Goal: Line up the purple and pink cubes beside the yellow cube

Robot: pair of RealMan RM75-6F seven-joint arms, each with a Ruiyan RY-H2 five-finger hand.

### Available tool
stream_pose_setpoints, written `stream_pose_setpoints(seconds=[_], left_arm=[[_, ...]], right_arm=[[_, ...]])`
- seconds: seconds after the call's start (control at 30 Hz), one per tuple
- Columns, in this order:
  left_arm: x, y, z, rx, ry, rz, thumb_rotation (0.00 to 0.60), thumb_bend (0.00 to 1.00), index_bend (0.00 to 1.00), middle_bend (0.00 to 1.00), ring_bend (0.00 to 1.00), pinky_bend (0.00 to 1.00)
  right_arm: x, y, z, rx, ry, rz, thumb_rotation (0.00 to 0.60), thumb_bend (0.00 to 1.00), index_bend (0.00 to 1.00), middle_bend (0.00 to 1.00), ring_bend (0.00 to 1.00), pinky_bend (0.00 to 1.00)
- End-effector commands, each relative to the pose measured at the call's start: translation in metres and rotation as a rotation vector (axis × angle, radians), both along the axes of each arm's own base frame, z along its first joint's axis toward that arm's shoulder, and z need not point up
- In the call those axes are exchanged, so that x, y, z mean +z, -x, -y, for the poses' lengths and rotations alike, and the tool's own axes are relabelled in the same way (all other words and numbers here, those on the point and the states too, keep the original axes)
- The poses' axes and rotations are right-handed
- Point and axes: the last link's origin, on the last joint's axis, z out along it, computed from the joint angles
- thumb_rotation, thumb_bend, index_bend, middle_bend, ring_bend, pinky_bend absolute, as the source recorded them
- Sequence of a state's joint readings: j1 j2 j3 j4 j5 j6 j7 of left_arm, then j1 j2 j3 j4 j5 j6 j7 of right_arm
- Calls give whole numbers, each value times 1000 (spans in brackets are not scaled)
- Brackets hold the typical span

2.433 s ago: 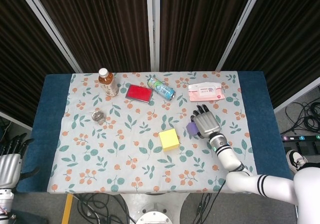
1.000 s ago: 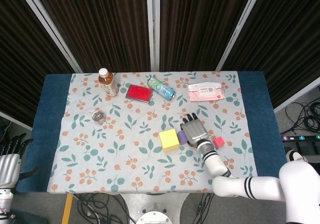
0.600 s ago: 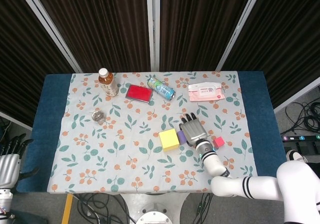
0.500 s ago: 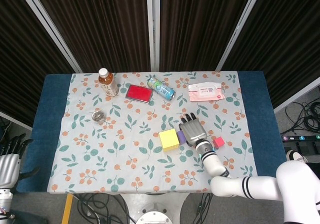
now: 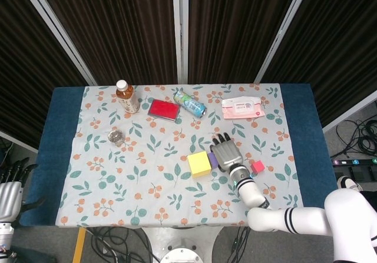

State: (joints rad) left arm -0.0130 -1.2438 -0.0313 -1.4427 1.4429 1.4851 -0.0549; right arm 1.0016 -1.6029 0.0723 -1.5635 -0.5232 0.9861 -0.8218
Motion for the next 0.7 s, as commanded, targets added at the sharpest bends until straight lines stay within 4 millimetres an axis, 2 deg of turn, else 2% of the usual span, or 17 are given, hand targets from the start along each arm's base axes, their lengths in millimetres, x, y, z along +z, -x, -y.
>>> stream_pose_setpoints(seconds=[0.03,0.43,0.53,0.7], left_arm=[[0,0,1,1,1,0,600,31,250,184,93,127],[-1,2,1,1,0,6,600,30,250,184,93,127],[-1,2,0,-2,1,5,600,30,250,184,93,127],[0,0,0,-7,-4,4,600,31,250,184,93,127]], right_arm=[[0,0,0,1,0,-1,600,197,328,135,0,0],[4,-3,-3,-2,5,12,600,197,291,133,0,0],[12,-2,-3,-2,17,25,600,197,285,131,0,0],[40,5,-4,-5,53,57,600,197,276,124,0,0]])
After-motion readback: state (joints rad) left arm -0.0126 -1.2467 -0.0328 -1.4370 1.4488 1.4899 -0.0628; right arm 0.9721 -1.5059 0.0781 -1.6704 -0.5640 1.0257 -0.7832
